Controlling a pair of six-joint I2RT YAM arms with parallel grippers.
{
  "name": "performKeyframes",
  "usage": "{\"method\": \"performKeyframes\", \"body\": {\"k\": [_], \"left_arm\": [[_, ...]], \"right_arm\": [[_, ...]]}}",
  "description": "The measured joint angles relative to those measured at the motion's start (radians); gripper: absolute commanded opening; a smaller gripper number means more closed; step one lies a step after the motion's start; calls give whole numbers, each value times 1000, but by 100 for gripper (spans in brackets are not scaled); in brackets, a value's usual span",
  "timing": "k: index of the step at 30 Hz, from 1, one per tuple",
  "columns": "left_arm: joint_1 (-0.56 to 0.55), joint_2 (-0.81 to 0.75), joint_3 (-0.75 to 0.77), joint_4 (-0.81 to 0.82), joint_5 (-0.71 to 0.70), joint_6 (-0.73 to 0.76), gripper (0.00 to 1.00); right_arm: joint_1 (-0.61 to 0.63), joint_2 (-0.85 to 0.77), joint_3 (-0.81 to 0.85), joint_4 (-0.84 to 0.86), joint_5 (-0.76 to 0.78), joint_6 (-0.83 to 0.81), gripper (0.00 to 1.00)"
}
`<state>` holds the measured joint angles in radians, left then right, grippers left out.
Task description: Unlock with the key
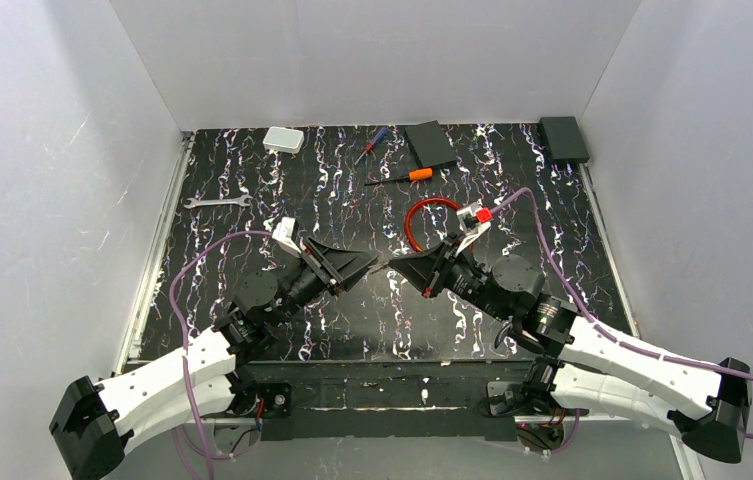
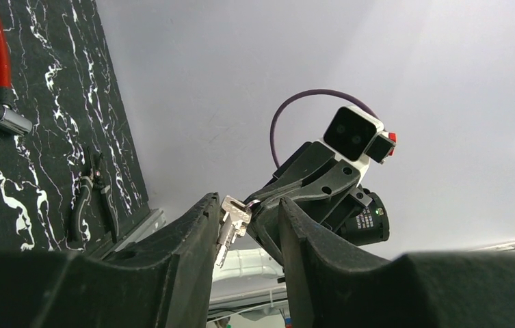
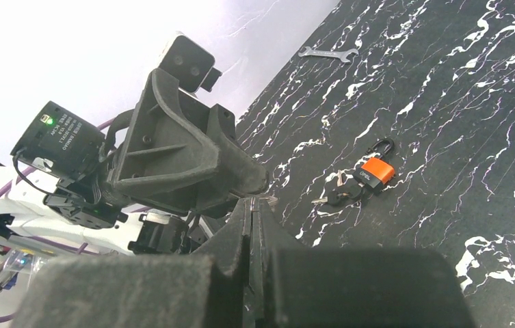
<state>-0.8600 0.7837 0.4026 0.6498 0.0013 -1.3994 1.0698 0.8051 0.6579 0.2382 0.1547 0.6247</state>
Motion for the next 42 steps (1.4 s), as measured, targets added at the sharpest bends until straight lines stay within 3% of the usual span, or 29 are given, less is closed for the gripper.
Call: {"method": "performKeyframes", "body": {"k": [6, 18, 21, 24, 32, 37, 42], "left_arm": [[0, 0, -3, 0, 0, 0, 34], [-1, 9, -3, 0, 21, 2, 19], [-1, 12, -3, 0, 23, 4, 13], [-1, 13, -3, -5, 23, 11, 0], [0, 17, -3, -15, 21, 12, 0], [0, 17, -4, -14, 21, 15, 0], [-2, 6, -4, -13, 22, 31, 0]], "right_arm": [[0, 0, 0, 1, 0, -1, 1], [0, 17, 0, 5, 3, -4, 1], [0, 23, 0, 5, 3, -7, 1], [0, 28, 0, 6, 7, -9, 1], [0, 28, 0, 16, 10, -23, 3], [0, 28, 3, 6, -2, -37, 61], [0, 27, 32, -71, -23, -107, 79]]}}
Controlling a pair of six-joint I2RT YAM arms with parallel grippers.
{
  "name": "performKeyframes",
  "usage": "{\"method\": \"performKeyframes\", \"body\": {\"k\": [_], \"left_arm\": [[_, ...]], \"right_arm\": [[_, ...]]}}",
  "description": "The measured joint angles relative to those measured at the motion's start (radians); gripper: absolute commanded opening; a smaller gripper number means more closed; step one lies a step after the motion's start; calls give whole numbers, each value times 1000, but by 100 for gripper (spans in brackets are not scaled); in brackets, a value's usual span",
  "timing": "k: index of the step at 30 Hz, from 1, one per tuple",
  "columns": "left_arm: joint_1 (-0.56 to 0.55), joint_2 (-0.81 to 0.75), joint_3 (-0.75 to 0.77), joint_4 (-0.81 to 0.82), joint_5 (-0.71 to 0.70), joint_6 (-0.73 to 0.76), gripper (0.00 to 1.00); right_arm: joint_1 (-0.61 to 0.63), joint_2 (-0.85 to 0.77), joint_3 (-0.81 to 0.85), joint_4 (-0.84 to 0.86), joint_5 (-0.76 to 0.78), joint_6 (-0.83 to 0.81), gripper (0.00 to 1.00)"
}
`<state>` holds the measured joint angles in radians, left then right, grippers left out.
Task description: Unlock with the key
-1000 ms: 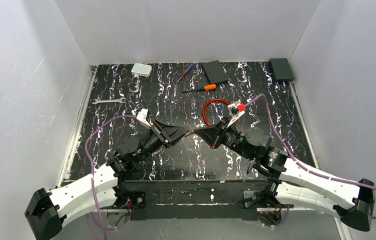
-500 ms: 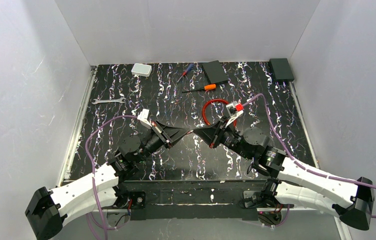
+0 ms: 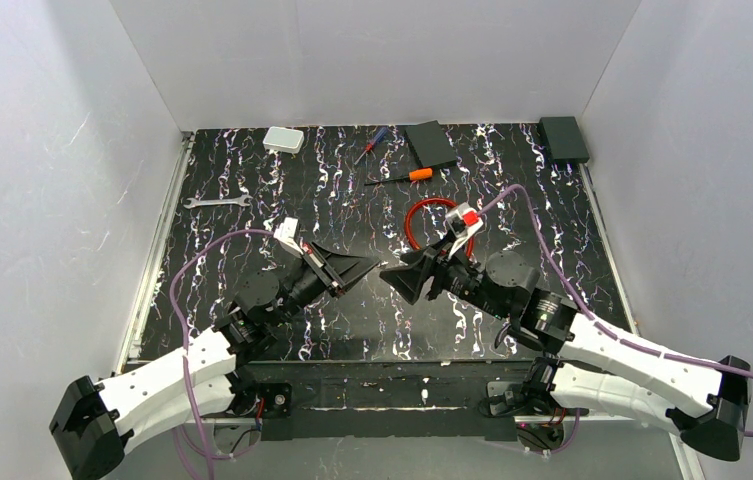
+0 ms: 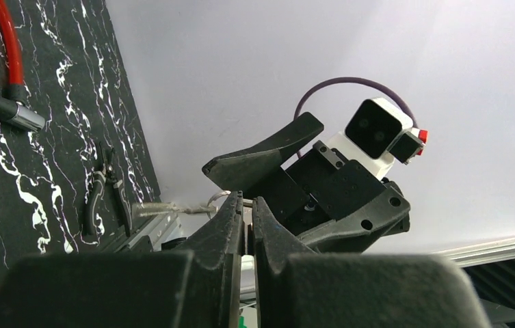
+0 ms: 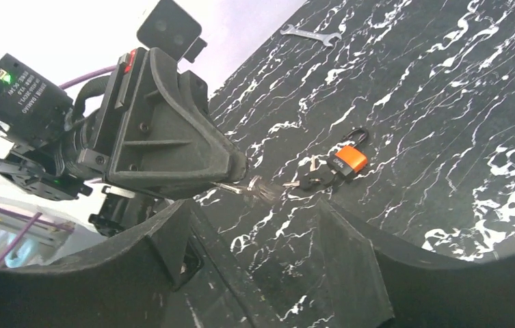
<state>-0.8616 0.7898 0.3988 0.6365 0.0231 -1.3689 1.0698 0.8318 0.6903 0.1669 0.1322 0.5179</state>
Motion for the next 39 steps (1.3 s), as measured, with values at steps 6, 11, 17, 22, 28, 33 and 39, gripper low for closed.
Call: {"method": "performKeyframes", "body": {"k": [6, 11, 17, 22, 28, 33, 39], "left_arm": [[0, -10, 0, -6, 19, 36, 0], [0, -10, 6, -53, 57, 70, 0], [0, 18, 45, -96, 121, 100, 0], [0, 38, 98, -135, 168, 132, 0], [0, 43, 123, -171, 195, 140, 0], [0, 47, 131, -186, 206, 139, 0], [0, 48, 145, -196, 213, 138, 0]], "right_arm": [[0, -25, 49, -93, -59, -116, 83], [0, -25, 117, -146, -111, -212, 83], [0, 8, 153, -187, -188, -297, 78], [0, 44, 162, -239, -238, -356, 77], [0, 15, 162, -256, -246, -455, 65], [0, 10, 162, -256, -246, -509, 55], [0, 37, 162, -256, -246, -546, 55]]}}
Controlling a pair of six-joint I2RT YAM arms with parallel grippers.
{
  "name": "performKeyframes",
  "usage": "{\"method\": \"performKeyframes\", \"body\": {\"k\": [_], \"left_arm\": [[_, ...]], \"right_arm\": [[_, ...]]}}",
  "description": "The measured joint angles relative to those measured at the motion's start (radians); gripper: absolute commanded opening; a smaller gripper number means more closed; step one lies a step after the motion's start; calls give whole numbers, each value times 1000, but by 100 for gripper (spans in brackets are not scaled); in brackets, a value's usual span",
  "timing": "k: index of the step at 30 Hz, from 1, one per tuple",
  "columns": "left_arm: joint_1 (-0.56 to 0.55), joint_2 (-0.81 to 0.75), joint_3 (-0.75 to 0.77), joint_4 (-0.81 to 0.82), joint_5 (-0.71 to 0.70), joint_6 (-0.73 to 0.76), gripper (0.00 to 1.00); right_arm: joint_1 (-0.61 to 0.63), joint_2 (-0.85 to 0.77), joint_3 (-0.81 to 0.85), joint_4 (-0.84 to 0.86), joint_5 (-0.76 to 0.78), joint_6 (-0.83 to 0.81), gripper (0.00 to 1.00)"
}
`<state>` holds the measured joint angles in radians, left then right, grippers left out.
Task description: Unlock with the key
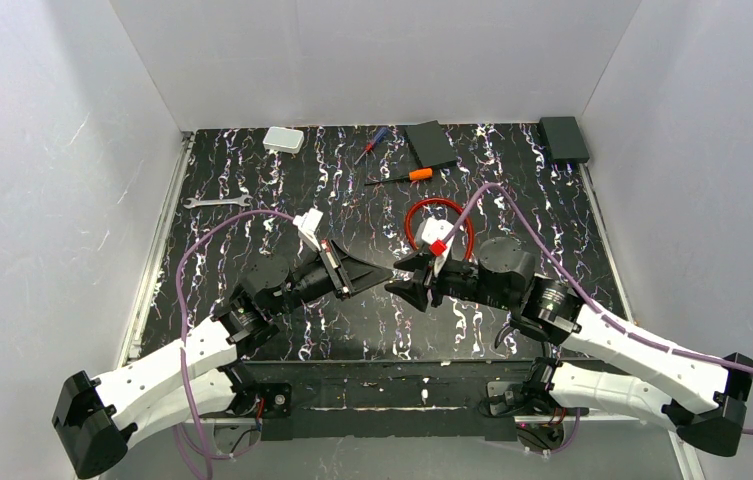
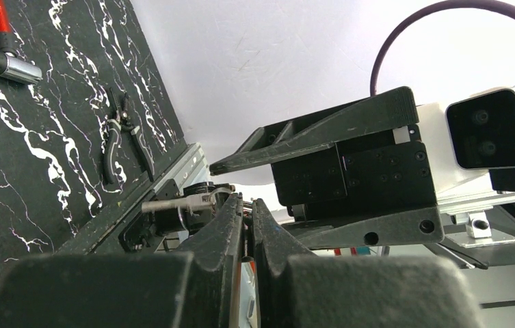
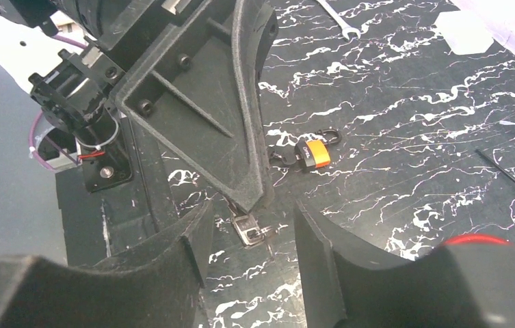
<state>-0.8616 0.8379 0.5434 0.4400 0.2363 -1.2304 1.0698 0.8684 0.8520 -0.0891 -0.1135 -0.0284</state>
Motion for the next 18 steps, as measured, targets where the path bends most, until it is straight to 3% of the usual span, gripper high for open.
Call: {"method": "performKeyframes", "body": {"k": [4, 8, 11, 16, 18], "left_arm": [[0, 2, 2, 0, 3, -2, 0], [0, 2, 2, -1, 6, -3, 0], [1, 1, 2, -1, -1, -5, 0], [2, 2, 4, -1, -7, -7, 1], [2, 2, 6, -2, -8, -6, 25]], "right_arm": [[0, 10, 0, -6, 7, -20, 51], [0, 16, 0, -18, 13, -38, 17], [4, 17, 0, -26, 11, -42, 1], [4, 16, 0, -32, 10, -35, 1], [4, 15, 0, -32, 10, -31, 1]]}}
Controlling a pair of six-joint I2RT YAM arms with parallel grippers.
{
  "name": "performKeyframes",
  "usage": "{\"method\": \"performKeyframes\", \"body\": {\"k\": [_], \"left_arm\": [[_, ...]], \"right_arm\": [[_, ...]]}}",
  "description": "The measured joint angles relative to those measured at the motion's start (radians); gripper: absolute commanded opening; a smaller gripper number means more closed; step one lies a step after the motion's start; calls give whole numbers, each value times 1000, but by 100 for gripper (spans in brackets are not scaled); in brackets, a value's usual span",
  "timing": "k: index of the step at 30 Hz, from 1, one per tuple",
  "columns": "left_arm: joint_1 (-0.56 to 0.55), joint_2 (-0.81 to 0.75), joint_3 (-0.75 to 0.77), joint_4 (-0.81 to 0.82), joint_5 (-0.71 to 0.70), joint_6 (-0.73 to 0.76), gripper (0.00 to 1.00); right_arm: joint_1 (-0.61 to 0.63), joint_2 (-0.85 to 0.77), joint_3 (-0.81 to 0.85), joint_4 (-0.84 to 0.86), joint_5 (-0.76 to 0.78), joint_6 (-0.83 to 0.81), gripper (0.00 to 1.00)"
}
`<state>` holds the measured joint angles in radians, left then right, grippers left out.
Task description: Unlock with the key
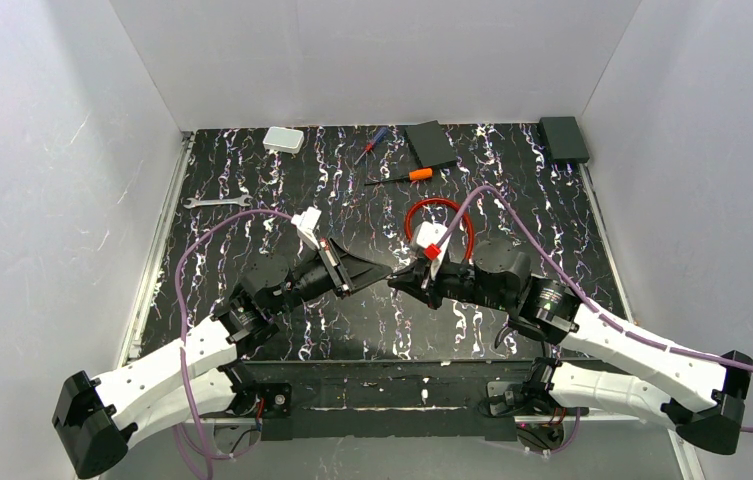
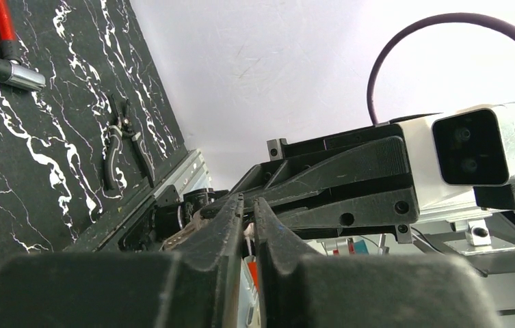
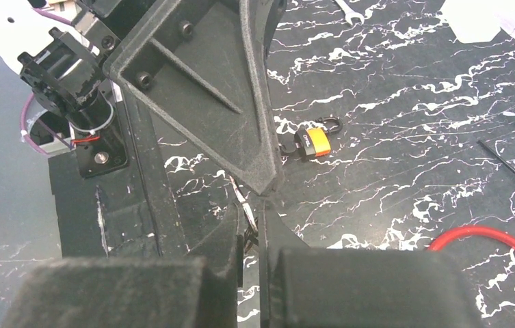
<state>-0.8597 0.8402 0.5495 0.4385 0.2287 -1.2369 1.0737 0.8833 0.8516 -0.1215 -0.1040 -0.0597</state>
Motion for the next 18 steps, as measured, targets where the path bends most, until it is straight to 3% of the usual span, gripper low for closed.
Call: {"method": "performKeyframes", "body": {"k": [1, 2, 4, 8, 14, 18], "left_arm": [[0, 1, 1, 0, 0, 3, 44], [0, 1, 2, 0, 0, 7, 55], [-1, 1, 4, -11, -4, 21, 62], [-2, 2, 37, -127, -27, 79, 67], [-2, 55, 209, -428, -126, 245, 69], [-7, 187, 344, -579, -201, 298, 64]], "right_arm": [[0, -1, 0, 1, 0, 2, 1], [0, -3, -1, 3, 0, 5, 1], [0, -13, -9, 10, 3, 18, 1], [2, -68, -45, 6, 89, 104, 1], [1, -305, -154, -98, 460, 330, 1], [0, -382, -121, -233, 681, 454, 1]]}}
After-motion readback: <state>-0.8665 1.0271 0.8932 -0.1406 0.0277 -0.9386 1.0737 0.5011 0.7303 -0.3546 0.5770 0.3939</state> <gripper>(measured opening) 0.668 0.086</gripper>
